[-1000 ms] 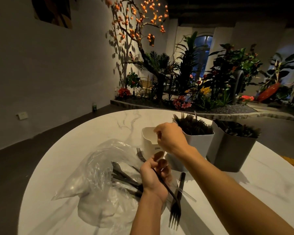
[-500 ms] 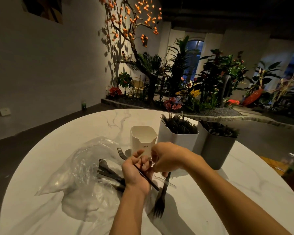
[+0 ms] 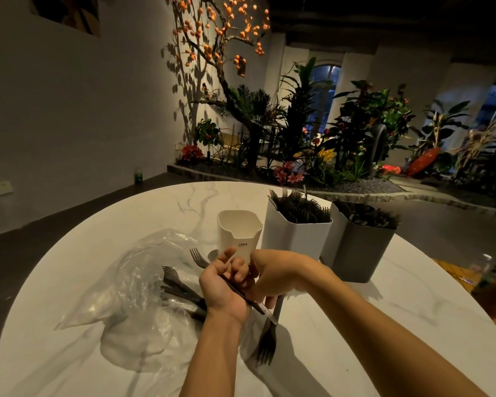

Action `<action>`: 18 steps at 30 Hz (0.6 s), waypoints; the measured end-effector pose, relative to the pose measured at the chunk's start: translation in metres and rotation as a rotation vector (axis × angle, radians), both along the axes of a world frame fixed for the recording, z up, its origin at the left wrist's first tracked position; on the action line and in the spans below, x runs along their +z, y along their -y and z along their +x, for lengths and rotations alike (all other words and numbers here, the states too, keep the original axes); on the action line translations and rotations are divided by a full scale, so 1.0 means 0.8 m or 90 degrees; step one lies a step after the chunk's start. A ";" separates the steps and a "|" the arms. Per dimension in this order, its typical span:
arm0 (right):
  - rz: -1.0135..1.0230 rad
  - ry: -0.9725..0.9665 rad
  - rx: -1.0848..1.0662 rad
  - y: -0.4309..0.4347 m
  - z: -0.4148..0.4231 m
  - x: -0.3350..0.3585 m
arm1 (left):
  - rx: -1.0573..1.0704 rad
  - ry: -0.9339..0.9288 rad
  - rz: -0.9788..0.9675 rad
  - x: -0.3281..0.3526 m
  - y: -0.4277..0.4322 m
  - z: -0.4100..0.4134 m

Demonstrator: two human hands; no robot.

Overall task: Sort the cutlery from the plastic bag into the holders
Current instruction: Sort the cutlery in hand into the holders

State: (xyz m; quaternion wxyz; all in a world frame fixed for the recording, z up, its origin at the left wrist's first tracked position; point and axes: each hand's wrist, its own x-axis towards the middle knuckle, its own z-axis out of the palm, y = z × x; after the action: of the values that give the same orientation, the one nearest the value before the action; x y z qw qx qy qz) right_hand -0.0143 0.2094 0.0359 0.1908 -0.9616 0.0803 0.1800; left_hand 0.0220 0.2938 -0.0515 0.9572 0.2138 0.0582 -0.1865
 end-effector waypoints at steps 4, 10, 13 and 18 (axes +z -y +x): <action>-0.082 0.050 0.003 -0.001 0.000 0.003 | 0.008 0.009 -0.005 -0.002 0.001 0.002; -0.072 0.180 0.026 0.007 0.009 0.041 | -0.025 -0.001 0.023 -0.006 0.003 0.006; 0.038 0.396 -0.006 0.004 0.032 0.038 | -0.031 -0.001 0.068 -0.006 0.008 0.004; 0.076 0.618 -0.077 0.007 0.076 0.008 | -0.034 -0.020 0.086 -0.007 0.009 0.006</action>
State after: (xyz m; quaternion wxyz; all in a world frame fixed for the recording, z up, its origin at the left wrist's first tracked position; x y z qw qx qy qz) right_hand 0.0467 0.2039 0.0422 0.2714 -0.9155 0.0274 -0.2958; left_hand 0.0267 0.2869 -0.0569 0.9342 0.2764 0.0802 -0.2108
